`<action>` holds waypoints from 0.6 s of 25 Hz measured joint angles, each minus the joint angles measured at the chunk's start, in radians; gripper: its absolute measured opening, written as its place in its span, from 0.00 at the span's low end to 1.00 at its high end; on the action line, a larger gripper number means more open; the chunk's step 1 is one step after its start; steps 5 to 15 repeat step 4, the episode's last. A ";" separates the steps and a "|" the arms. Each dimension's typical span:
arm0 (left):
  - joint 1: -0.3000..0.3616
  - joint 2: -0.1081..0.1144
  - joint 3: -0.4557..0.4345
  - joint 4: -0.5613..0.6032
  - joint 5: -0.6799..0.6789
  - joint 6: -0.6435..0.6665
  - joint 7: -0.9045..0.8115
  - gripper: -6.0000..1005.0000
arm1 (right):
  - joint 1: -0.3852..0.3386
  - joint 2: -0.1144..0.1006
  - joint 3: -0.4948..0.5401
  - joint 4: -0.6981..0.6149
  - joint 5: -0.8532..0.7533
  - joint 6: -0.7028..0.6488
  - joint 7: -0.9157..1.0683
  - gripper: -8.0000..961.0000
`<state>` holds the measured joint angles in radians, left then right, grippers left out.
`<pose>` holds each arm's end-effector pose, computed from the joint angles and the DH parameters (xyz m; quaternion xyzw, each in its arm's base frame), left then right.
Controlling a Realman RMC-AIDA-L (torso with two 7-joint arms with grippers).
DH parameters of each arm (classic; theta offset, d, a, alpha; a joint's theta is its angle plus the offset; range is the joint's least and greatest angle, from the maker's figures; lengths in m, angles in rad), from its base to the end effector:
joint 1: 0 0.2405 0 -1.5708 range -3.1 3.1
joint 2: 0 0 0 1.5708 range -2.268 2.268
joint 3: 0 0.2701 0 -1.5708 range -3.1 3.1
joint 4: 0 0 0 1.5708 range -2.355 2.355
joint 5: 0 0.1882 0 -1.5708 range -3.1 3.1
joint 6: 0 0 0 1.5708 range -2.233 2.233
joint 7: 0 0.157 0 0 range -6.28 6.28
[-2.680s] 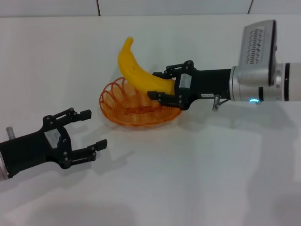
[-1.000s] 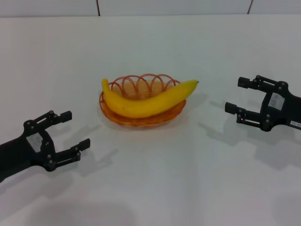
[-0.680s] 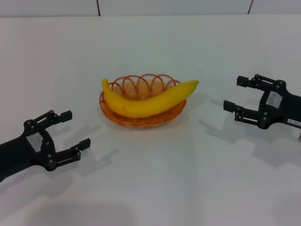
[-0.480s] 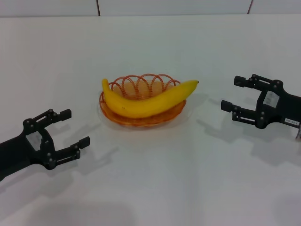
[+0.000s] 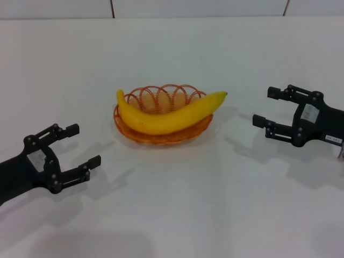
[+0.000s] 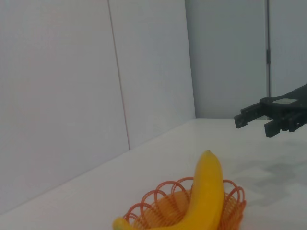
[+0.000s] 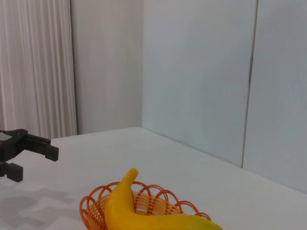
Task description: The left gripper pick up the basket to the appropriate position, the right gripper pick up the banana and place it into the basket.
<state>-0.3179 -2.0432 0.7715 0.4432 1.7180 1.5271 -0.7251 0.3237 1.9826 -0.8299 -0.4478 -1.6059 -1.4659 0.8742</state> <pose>-0.3101 0.2653 -0.0233 -0.9273 -0.0797 -0.2610 0.2561 0.3216 0.2841 0.0038 -0.9131 0.1409 0.2602 0.2804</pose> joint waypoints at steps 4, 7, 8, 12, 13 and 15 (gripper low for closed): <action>0.000 0.000 0.000 0.000 0.000 0.001 0.000 0.83 | 0.000 -0.001 -0.001 0.000 0.000 -0.001 0.000 0.80; 0.000 0.000 0.000 0.000 0.000 0.001 0.000 0.83 | 0.000 -0.001 -0.001 0.000 0.000 -0.001 0.000 0.80; 0.000 0.000 0.000 0.000 0.000 0.001 0.000 0.83 | 0.000 -0.001 -0.001 0.000 0.000 -0.001 0.000 0.80; 0.000 0.000 0.000 0.000 0.000 0.001 0.000 0.83 | 0.000 -0.001 -0.001 0.000 0.000 -0.001 0.000 0.80; 0.000 0.000 0.000 0.000 0.000 0.001 0.000 0.83 | 0.000 -0.001 -0.001 0.000 0.000 -0.001 0.000 0.80; 0.000 0.000 0.000 0.000 0.000 0.001 0.000 0.83 | 0.000 -0.001 -0.001 0.000 0.000 -0.001 0.000 0.80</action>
